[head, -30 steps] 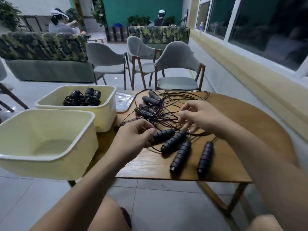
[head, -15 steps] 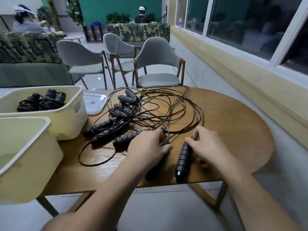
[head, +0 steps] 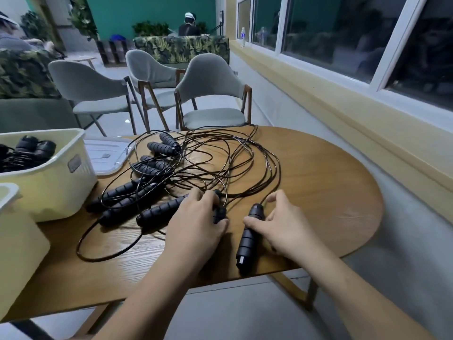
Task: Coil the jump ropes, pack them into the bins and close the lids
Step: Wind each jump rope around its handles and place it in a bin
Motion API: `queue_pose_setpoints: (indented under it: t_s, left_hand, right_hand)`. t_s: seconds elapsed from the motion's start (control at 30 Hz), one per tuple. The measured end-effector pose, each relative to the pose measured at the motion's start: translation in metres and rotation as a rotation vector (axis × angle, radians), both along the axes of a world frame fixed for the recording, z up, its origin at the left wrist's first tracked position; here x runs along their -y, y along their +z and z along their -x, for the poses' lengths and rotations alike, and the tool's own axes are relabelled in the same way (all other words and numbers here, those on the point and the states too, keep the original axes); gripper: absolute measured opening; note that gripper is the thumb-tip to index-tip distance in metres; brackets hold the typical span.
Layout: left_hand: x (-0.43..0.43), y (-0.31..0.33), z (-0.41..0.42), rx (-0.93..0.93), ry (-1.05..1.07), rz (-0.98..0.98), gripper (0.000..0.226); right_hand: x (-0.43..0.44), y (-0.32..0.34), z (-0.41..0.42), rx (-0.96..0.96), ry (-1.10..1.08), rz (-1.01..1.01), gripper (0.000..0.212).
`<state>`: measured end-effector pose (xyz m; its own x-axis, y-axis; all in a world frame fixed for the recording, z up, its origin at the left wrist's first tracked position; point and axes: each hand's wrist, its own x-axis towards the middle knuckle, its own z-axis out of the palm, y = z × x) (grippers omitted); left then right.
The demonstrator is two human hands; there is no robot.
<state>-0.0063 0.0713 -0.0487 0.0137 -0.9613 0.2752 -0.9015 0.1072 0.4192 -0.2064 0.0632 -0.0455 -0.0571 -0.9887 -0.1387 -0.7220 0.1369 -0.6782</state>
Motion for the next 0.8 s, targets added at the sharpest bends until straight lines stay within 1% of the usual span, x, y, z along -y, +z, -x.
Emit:
queue_pose_setpoints:
  t_s: [0.07,0.1,0.17,0.23,0.3,0.37,0.43,0.47,0.5,0.57,0.63,0.67,0.73,0.8]
  left_hand:
    - [0.004,0.002,0.009,-0.074,-0.075,0.057,0.023]
    - [0.005,0.004,0.015,-0.115,-0.104,0.079,0.016]
    - [0.008,0.008,0.024,-0.168,-0.135,0.110,0.010]
    - [0.012,0.009,0.028,-0.091,-0.135,0.080,0.018]
    - [0.015,0.006,0.026,0.029,-0.120,-0.017,0.031]
    - [0.017,0.002,0.026,0.121,-0.103,-0.083,0.040]
    - [0.018,-0.001,0.027,0.110,-0.102,-0.101,0.042]
    - [0.019,-0.001,0.029,0.036,-0.101,-0.101,0.041]
    - [0.019,-0.001,0.030,-0.087,-0.093,-0.102,0.039]
    - [0.019,0.001,0.035,-0.403,-0.084,-0.129,0.031]
    - [0.018,0.001,0.043,-0.688,-0.123,-0.154,0.025]
    - [0.016,0.001,0.048,-0.801,-0.151,-0.165,0.023]
    - [0.012,0.002,0.059,-0.961,-0.189,-0.176,0.023]
    - [0.008,0.003,0.066,-1.058,-0.215,-0.191,0.022]
  right_hand:
    - [0.000,0.000,0.001,0.090,-0.008,-0.020,0.086]
    - [0.000,0.002,0.003,0.148,-0.026,-0.030,0.087]
    - [-0.001,0.000,0.010,0.285,-0.059,-0.016,0.076]
    - [-0.003,-0.003,0.018,0.445,-0.088,0.028,0.058]
    - [-0.007,-0.002,0.024,0.585,-0.097,0.026,0.042]
    - [-0.009,-0.003,0.029,0.617,-0.088,0.028,0.024]
    - [-0.010,-0.006,0.032,0.604,-0.080,0.004,0.016]
    - [-0.010,-0.007,0.033,0.617,-0.072,-0.021,0.015]
    - [-0.011,-0.007,0.033,0.654,-0.066,-0.044,0.014]
    - [-0.013,-0.007,0.030,0.790,-0.071,-0.059,0.015]
    - [-0.016,-0.005,0.028,0.938,-0.088,-0.010,0.017]
    - [-0.018,-0.005,0.027,0.982,-0.096,0.031,0.018]
    - [-0.022,-0.003,0.026,1.045,-0.110,0.101,0.019]
    - [-0.026,-0.001,0.026,1.058,-0.124,0.138,0.020]
